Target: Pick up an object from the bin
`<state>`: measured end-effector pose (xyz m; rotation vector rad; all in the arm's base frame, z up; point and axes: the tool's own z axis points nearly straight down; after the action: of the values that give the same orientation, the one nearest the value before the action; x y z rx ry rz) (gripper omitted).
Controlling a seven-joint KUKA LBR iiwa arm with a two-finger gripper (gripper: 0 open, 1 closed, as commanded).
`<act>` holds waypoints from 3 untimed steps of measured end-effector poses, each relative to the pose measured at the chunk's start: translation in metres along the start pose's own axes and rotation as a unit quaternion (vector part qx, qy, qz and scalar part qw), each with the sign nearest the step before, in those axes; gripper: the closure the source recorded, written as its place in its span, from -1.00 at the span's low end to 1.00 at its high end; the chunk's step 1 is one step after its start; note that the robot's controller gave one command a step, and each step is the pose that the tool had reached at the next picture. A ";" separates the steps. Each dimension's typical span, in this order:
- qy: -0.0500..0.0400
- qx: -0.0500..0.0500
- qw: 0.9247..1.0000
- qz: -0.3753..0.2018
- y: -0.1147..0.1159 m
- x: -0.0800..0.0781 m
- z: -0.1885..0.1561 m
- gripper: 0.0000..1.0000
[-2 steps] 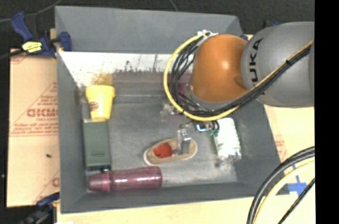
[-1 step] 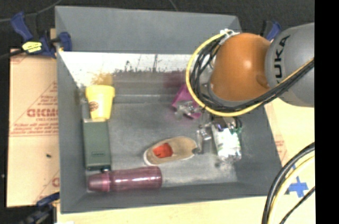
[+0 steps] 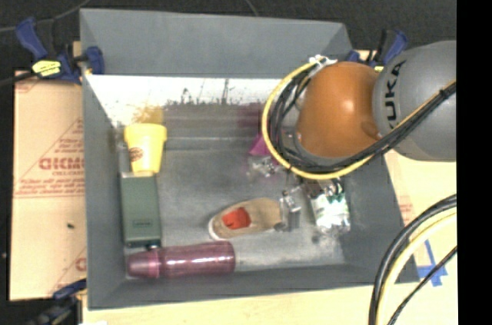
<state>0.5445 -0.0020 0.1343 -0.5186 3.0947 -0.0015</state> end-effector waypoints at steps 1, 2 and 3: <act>-0.002 -0.001 0.999 -0.041 0.008 0.005 0.064 -1.00; -0.003 0.001 0.997 -0.073 -0.002 -0.008 0.063 1.00; -0.003 0.001 0.997 -0.073 -0.002 -0.008 0.063 1.00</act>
Offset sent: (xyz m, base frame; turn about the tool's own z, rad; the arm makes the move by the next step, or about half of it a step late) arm 0.0070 0.0009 -0.0643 -0.1488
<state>0.5529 -0.0015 0.0710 -0.7420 3.0429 -0.0038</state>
